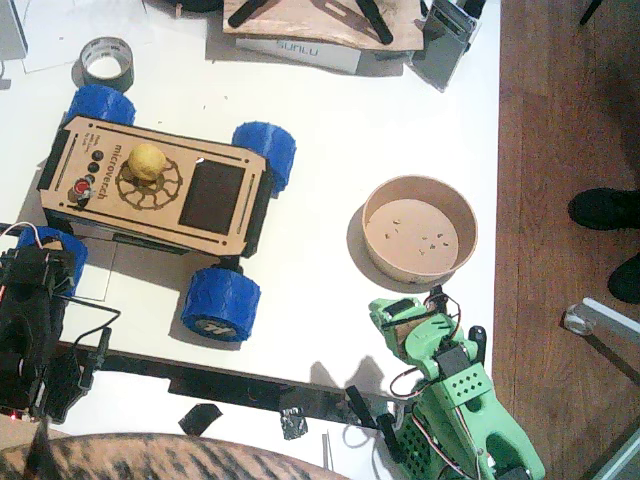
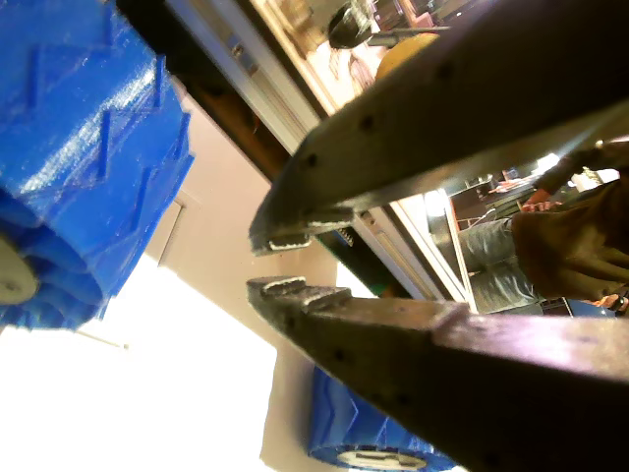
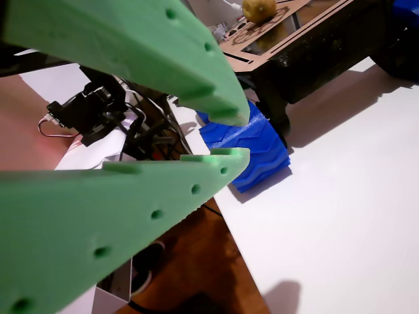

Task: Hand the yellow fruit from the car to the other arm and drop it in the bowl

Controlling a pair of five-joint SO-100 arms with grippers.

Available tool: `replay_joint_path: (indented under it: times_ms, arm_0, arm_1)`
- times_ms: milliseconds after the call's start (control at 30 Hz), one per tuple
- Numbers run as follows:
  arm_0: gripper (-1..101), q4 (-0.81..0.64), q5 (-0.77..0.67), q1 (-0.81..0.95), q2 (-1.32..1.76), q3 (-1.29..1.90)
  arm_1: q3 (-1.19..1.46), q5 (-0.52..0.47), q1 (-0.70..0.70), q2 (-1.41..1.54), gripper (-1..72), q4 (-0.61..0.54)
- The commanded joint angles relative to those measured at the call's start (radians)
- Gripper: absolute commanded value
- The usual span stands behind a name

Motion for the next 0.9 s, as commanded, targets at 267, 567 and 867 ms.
replay_joint_path:
  times_ms: [267, 567, 867]
  arm_0:
    - [0, -0.018, 0.009, -0.002, -0.005, -0.008]
    - [1, -0.018, 0.009, -0.002, -0.005, -0.008]
    - [7, -0.094, -0.003, 0.011, -0.006, -0.025]
  arm_1:
    - [-0.005, -0.002, 0.000, 0.006, 0.0, -0.021]
    - [-0.005, 0.000, 0.002, 0.006, 0.0, -0.021]
    - [-0.005, -0.003, 0.002, 0.006, 0.0, -0.021]
